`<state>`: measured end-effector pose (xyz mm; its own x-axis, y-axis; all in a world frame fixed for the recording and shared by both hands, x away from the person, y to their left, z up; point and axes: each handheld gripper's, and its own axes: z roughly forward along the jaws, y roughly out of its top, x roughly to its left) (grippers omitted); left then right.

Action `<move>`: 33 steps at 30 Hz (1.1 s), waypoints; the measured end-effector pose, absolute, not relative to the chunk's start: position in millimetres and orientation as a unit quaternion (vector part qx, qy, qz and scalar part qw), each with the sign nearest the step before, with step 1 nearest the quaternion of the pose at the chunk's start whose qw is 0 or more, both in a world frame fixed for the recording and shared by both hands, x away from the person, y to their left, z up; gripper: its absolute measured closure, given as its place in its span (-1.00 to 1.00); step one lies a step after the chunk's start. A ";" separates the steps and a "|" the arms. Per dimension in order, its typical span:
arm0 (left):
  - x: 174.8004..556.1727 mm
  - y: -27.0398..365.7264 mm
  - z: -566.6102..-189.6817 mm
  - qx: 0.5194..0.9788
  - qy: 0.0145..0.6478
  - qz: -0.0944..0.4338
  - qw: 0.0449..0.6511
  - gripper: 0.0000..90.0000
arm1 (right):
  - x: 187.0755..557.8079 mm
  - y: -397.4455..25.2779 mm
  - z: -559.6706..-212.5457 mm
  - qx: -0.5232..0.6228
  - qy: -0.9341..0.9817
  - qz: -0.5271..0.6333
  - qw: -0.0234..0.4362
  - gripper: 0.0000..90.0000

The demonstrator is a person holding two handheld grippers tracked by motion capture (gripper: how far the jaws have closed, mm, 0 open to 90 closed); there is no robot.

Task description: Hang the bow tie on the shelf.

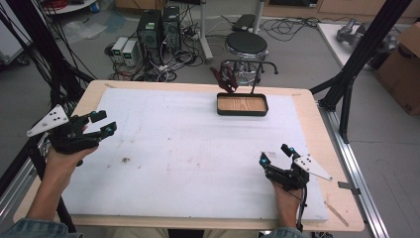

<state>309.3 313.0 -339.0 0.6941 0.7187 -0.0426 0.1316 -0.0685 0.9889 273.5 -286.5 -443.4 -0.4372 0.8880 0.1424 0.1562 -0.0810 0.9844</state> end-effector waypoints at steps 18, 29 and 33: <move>289.4 313.8 -374.4 0.704 0.325 0.241 0.584 -0.34 | 273.1 -285.9 -443.3 0.432 0.606 0.594 0.305 -0.76; 278.8 326.3 -409.1 0.694 0.363 0.237 0.574 -0.35 | 273.4 -285.8 -443.5 0.431 0.606 0.593 0.308 -0.76; 276.2 326.0 -417.8 0.698 0.368 0.238 0.567 -0.36 | 273.4 -286.0 -443.5 0.431 0.607 0.593 0.307 -0.76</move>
<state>276.2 326.0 -417.8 0.6161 0.7831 -0.0842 0.2431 -0.0874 0.9661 273.4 -286.0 -443.5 -0.4399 0.8874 0.1378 0.1582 -0.0745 0.9846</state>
